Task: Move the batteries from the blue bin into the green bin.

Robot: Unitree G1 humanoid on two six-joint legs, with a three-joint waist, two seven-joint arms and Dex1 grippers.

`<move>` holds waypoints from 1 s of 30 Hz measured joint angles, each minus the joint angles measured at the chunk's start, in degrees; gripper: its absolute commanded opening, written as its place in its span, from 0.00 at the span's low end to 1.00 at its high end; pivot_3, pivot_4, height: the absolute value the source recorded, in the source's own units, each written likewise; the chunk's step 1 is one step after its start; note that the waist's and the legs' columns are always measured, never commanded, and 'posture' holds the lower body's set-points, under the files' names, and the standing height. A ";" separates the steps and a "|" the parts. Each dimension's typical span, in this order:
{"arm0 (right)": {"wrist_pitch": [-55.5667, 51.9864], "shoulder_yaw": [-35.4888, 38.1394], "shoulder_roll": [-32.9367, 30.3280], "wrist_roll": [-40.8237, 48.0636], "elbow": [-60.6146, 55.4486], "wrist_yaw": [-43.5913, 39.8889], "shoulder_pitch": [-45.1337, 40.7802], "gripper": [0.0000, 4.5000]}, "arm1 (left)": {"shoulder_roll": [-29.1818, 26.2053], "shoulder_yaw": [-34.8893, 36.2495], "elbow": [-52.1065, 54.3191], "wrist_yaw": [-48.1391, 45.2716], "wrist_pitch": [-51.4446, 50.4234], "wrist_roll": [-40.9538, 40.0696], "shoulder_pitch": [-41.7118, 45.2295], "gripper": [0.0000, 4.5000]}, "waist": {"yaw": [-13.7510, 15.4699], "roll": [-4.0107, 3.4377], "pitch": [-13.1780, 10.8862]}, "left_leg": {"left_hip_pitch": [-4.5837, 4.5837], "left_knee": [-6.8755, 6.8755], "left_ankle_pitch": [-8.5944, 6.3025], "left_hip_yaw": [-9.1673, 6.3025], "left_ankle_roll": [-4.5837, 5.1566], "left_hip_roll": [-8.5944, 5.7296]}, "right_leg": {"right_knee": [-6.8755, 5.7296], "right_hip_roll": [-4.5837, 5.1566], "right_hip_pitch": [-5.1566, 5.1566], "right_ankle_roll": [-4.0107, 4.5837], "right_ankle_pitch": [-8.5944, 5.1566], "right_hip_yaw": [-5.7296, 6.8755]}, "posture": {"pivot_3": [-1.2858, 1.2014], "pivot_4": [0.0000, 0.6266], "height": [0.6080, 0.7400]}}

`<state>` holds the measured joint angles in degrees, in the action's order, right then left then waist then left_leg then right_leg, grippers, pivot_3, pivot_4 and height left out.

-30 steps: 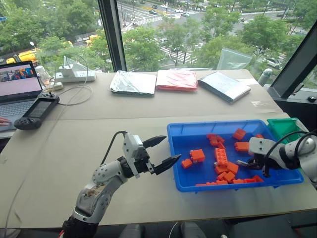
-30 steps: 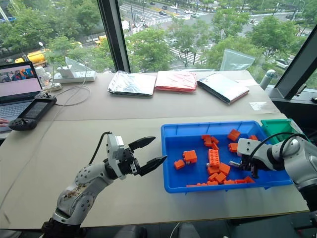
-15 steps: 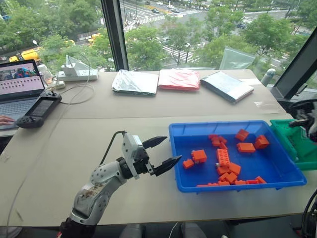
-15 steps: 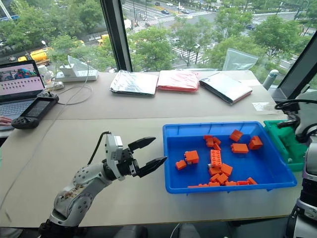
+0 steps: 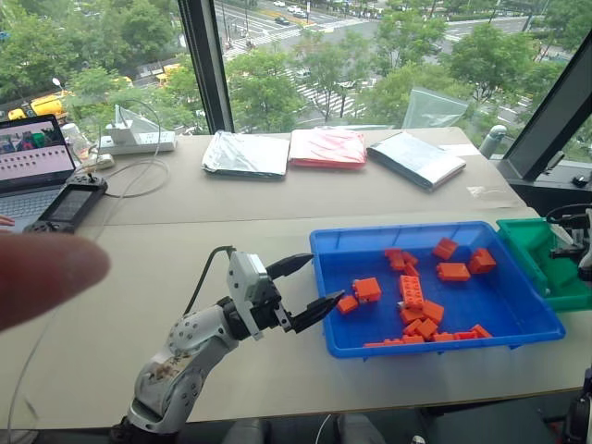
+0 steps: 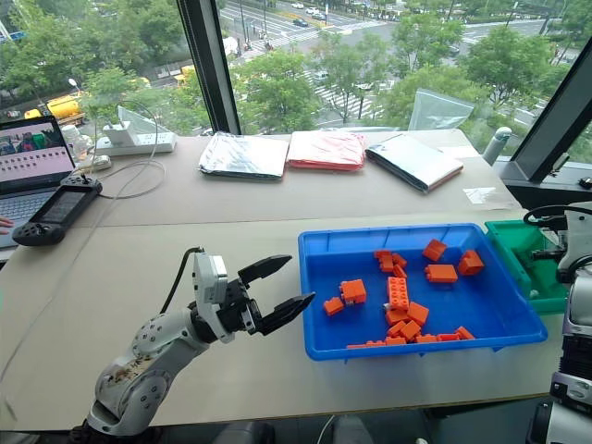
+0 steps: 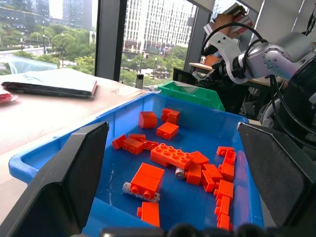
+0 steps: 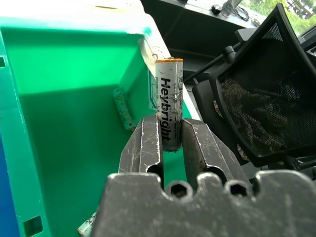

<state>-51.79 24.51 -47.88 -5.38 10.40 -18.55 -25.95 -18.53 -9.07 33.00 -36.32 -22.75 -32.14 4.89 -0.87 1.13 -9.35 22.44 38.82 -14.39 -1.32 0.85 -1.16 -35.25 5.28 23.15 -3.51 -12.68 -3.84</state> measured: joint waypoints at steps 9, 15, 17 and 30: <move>2.95 -1.11 -0.05 5.13 -5.71 -4.97 0.40 1.00 | -0.55 0.27 0.15 0.30 -0.60 -0.57 -0.34 1.00 | -0.29 -0.03 -0.01 | -0.03 -0.02 0.00 0.00 0.00 0.03 | 0.00 -0.03 0.01 0.00 0.00 -0.03 | 0.52 0.24 1.00; 0.24 -8.92 -2.47 20.52 -29.91 -22.99 1.04 1.00 | -0.84 0.40 0.00 0.30 -0.95 -0.68 0.46 1.00 | -0.54 -0.06 -0.03 | 0.01 -0.05 -0.01 -0.19 0.02 0.10 | 0.04 -0.10 -0.04 0.01 -0.02 0.10 | 0.52 0.24 1.00; -3.53 -10.89 -4.51 24.46 -35.04 -26.26 3.23 1.00 | -1.00 0.53 -0.02 0.32 -0.97 -0.69 0.35 1.00 | 0.34 -0.04 -0.04 | 0.09 0.00 -0.01 -0.23 0.02 0.08 | 0.12 0.00 -0.05 -0.03 -0.02 0.12 | 0.52 0.24 1.00; -28.01 -19.12 6.12 25.46 -38.00 -9.82 2.44 1.00 | -1.50 1.04 -0.01 0.60 -0.96 -0.67 -0.39 1.00 | 0.40 0.02 -0.05 | 0.18 0.05 -0.01 -0.21 0.02 0.01 | 0.08 -0.03 0.11 -0.03 0.01 0.09 | 0.52 0.24 1.00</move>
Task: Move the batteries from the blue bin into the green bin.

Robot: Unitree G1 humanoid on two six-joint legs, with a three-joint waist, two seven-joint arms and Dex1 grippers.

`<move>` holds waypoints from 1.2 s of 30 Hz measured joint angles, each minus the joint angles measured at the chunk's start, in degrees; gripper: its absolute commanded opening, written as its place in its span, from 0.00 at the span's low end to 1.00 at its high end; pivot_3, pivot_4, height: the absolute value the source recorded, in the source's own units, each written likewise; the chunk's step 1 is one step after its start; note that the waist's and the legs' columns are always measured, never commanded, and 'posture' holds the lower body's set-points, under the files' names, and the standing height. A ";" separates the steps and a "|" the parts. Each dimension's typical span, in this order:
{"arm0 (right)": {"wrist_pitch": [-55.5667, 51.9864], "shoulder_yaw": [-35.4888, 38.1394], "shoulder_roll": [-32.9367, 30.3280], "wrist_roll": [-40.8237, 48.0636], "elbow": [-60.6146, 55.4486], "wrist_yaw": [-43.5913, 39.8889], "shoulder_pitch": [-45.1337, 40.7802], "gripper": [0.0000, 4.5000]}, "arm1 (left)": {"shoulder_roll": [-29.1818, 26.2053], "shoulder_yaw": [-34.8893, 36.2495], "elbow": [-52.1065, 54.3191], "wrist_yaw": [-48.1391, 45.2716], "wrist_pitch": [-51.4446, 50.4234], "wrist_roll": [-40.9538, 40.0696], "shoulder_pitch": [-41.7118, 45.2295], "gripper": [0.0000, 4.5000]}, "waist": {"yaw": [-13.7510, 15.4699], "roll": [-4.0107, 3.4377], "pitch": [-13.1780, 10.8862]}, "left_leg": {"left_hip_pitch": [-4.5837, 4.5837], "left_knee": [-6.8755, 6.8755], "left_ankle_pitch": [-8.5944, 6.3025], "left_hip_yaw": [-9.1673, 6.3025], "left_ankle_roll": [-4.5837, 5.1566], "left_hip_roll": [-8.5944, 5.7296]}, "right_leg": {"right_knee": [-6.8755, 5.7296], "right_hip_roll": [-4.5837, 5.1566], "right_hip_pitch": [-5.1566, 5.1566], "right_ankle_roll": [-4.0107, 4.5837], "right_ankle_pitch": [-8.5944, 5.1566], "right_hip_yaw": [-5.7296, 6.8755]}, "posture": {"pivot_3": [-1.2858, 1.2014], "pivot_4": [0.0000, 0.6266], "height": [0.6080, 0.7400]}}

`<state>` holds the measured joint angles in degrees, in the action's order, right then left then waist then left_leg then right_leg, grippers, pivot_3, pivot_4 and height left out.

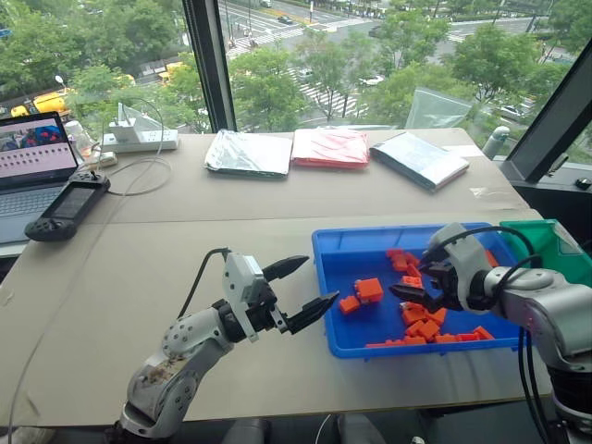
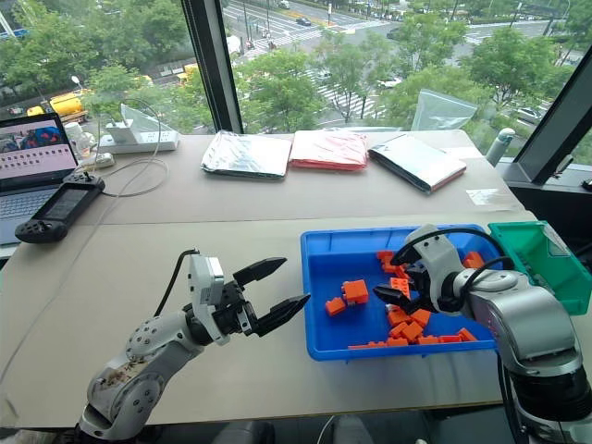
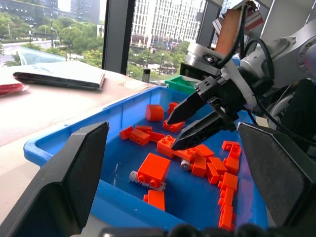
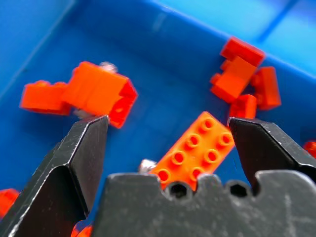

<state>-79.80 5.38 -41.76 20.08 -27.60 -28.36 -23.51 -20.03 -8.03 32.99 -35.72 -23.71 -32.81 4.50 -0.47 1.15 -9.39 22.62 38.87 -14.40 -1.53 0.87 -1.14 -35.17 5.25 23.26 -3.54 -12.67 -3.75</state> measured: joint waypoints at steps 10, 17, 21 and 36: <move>-5.88 1.01 9.12 -5.92 -0.89 12.83 0.34 1.00 | -0.17 0.28 0.00 -0.01 0.01 0.02 -0.09 1.00 | -0.16 0.00 0.00 | 0.04 0.00 0.00 -0.01 0.00 -0.01 | 0.00 0.00 0.01 0.00 0.00 0.01 | 0.52 0.24 1.00; -5.87 1.90 12.65 -6.36 0.50 14.84 2.56 1.00 | -0.10 0.34 -0.04 -0.04 0.05 0.17 -0.07 1.00 | -0.28 -0.01 0.00 | 0.03 0.00 0.00 0.01 0.00 -0.02 | 0.00 0.00 0.01 0.00 0.00 0.01 | 0.52 0.24 1.00; -4.65 2.44 13.75 -6.45 1.32 14.99 2.56 0.94 | 0.08 0.33 -0.11 -0.06 0.08 0.42 -0.05 1.00 | -0.33 -0.01 0.01 | 0.01 -0.01 0.00 0.01 0.00 0.00 | -0.01 -0.02 0.00 0.00 0.00 0.01 | 0.52 0.24 1.00; -2.14 6.65 13.46 -5.69 3.19 14.09 1.73 0.39 | 0.65 0.35 -2.39 -1.13 1.78 1.18 1.41 1.00 | -0.25 -0.01 0.00 | 0.02 0.00 0.00 0.01 0.00 -0.03 | 0.00 0.01 0.00 -0.01 0.00 0.01 | 0.52 0.24 1.00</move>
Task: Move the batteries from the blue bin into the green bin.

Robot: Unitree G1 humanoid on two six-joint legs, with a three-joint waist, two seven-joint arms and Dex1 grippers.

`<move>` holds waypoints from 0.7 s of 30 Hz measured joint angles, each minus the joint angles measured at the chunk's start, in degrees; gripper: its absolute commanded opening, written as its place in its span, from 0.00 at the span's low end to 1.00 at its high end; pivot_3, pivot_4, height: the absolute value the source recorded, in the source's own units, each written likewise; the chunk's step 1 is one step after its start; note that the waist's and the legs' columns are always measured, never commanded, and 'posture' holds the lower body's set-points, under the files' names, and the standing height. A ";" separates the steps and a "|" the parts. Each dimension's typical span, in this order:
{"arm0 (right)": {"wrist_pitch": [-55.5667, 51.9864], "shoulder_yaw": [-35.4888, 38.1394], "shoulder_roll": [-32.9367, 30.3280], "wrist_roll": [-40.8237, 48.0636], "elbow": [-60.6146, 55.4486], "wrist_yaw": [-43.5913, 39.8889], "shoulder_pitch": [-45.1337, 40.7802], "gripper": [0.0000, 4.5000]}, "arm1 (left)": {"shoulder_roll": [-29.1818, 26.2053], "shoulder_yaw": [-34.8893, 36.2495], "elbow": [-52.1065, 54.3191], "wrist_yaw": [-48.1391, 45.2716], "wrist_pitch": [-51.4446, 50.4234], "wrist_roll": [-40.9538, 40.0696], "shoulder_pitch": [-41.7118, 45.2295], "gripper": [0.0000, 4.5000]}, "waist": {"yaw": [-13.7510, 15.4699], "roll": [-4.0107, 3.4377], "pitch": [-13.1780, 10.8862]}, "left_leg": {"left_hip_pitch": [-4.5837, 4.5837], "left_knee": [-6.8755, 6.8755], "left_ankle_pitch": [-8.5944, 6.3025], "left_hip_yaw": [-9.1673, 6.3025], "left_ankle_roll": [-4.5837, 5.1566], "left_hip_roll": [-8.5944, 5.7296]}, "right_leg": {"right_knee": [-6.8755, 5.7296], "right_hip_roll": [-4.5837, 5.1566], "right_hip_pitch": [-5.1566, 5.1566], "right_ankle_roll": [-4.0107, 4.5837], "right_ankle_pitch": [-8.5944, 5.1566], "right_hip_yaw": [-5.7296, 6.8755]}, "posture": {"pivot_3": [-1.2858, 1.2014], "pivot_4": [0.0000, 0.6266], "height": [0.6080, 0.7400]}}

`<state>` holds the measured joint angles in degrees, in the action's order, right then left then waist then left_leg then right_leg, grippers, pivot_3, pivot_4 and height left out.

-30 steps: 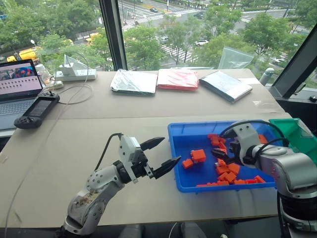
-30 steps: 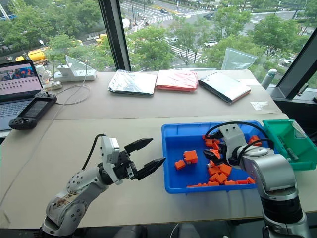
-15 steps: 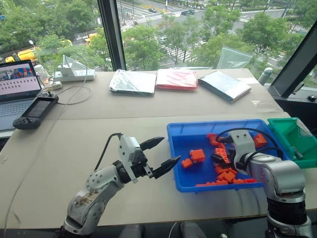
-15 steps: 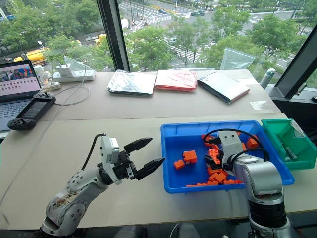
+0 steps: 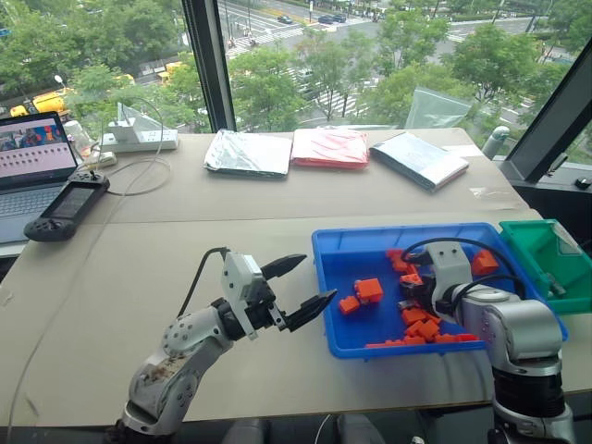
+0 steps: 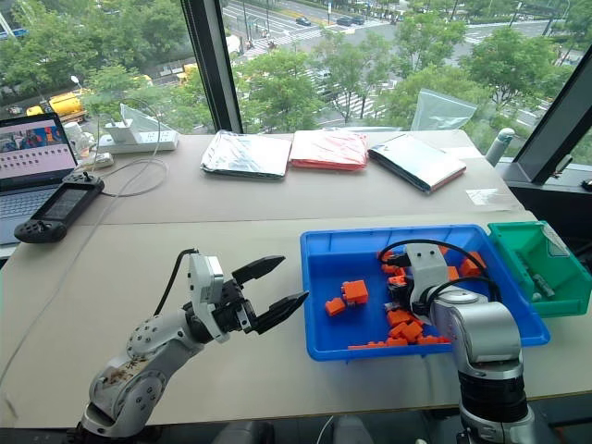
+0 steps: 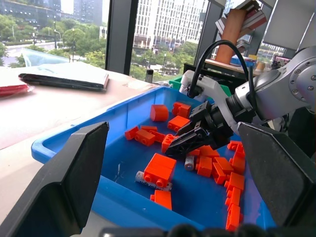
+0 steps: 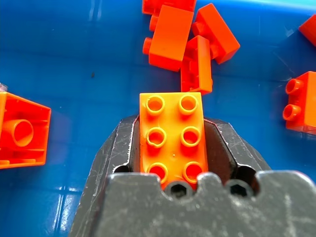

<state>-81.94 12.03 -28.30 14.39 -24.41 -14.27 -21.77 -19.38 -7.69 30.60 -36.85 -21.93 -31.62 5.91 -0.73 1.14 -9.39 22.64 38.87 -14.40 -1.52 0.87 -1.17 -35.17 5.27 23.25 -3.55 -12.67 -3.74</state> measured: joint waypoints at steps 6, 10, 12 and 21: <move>0.73 9.64 -13.01 -0.32 0.66 -2.41 -5.36 0.39 | 0.04 -0.06 -0.94 -0.47 0.50 0.05 0.70 1.00 | 0.19 -0.05 -0.02 | 0.03 -0.04 0.00 0.04 0.01 0.00 | 0.07 -0.01 -0.01 0.00 0.00 0.05 | 0.52 0.24 1.00; 6.51 7.81 -17.86 -3.37 6.04 -2.21 -0.51 0.47 | 0.16 -0.13 -1.99 -0.56 0.60 0.18 1.25 1.00 | 0.00 0.07 0.02 | 0.03 -0.05 0.00 0.23 0.01 0.02 | 0.11 -0.02 -0.05 0.01 -0.01 0.06 | 0.52 0.24 1.00; 9.28 5.69 -17.24 -4.05 7.89 -2.59 2.20 0.59 | 0.23 -0.29 -2.32 -0.75 0.63 0.40 1.54 1.00 | -0.31 0.03 0.02 | 0.02 -0.05 0.00 0.21 0.01 0.03 | 0.05 -0.02 0.02 0.01 -0.01 -0.06 | 0.52 0.24 1.00; 13.42 4.78 -17.40 -2.75 7.87 -5.19 1.25 0.98 | 0.33 -0.34 -2.37 -1.04 0.77 1.23 2.31 1.00 | -0.10 0.00 0.01 | 0.00 -0.04 0.00 0.11 0.01 0.02 | 0.05 -0.01 0.00 -0.01 0.00 -0.10 | 0.52 0.24 1.00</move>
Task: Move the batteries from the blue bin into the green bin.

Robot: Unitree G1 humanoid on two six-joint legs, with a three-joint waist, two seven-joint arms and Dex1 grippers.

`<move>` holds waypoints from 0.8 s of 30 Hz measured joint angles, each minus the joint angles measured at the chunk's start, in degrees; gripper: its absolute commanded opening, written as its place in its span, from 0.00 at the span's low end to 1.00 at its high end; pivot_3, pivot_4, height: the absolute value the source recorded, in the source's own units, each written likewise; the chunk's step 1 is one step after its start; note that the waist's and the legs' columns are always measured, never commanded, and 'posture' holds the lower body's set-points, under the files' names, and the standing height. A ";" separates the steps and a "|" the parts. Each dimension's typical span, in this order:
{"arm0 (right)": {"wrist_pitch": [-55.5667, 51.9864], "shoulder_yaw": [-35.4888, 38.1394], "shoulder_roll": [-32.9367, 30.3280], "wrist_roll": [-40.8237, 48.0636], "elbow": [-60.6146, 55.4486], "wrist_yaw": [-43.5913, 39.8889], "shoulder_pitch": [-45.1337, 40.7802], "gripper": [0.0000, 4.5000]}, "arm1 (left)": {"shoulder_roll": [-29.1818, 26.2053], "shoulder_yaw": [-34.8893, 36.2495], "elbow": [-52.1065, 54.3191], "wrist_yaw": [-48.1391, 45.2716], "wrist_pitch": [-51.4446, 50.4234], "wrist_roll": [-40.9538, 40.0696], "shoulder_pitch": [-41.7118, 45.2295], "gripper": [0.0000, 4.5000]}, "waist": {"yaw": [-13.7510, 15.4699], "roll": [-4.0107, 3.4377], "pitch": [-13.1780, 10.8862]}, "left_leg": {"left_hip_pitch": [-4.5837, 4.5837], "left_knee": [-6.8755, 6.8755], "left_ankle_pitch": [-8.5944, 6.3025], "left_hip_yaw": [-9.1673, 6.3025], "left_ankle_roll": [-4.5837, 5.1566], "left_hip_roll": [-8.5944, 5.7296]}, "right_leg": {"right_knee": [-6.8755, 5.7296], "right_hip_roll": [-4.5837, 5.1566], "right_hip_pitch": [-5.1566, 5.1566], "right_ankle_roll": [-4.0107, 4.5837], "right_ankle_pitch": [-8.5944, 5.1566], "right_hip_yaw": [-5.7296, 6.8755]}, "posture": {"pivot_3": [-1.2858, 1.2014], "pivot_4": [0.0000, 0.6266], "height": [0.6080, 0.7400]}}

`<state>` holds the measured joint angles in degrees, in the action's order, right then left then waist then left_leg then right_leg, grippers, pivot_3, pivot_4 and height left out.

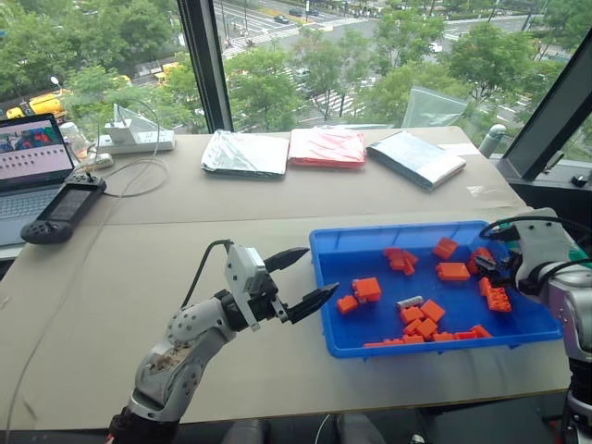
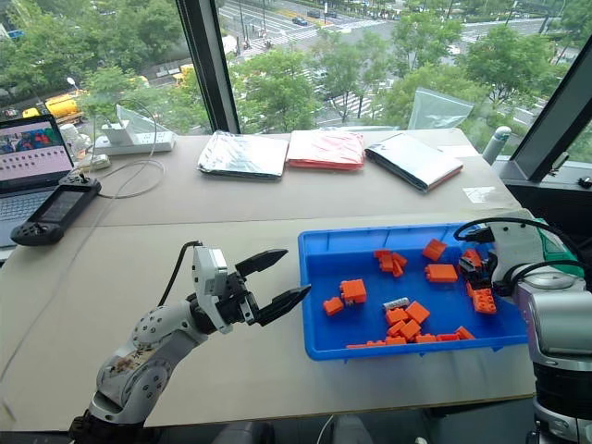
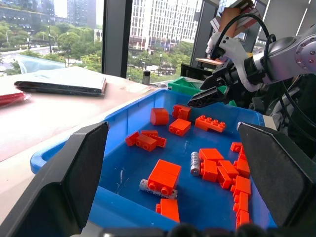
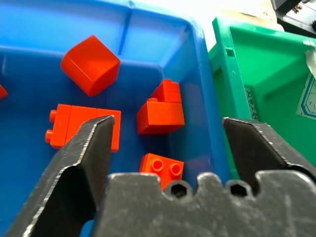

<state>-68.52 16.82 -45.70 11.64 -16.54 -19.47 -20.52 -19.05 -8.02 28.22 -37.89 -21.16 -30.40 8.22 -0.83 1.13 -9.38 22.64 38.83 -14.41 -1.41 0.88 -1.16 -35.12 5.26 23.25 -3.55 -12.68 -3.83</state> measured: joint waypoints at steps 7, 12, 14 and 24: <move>-9.24 -2.81 -1.51 14.39 -14.37 -12.67 -1.82 0.98 | 0.20 -0.01 -0.11 0.04 0.00 0.65 0.21 1.00 | 0.02 0.00 -0.01 | 0.01 0.00 -0.01 -0.11 0.01 0.07 | 0.01 -0.06 -0.02 0.01 0.00 0.06 | 0.52 0.24 1.00; -15.74 -9.88 3.04 16.53 -18.65 -10.14 2.04 0.98 | 0.52 -0.03 -0.14 0.14 0.00 0.85 0.16 1.00 | 0.34 0.05 -0.02 | 0.10 0.09 0.00 -0.13 0.01 0.01 | 0.02 0.05 0.01 -0.02 0.01 0.09 | 0.52 0.24 1.00; -16.28 -11.52 3.44 16.31 -18.63 -8.69 2.48 0.98 | 0.58 -0.03 -0.14 0.15 0.00 0.85 0.16 1.00 | 0.34 0.05 -0.02 | 0.09 0.09 0.00 -0.13 0.00 -0.01 | 0.01 0.04 0.02 -0.02 0.01 0.09 | 0.52 0.24 1.00; -15.87 -13.88 5.61 9.39 -15.06 1.20 3.36 0.98 | 0.62 0.00 -0.14 0.23 -0.03 0.85 0.16 1.00 | 0.15 0.05 -0.01 | 0.07 0.07 0.00 -0.13 0.00 0.00 | 0.01 0.00 0.02 -0.01 0.01 0.11 | 0.52 0.24 1.00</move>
<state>-84.39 2.93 -40.08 21.03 -31.60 -18.27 -17.16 -18.43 -8.03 28.09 -37.65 -21.19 -29.55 8.38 -0.68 1.18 -9.39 22.71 38.90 -14.41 -1.54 0.89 -1.16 -35.11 5.26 23.27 -3.57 -12.67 -3.73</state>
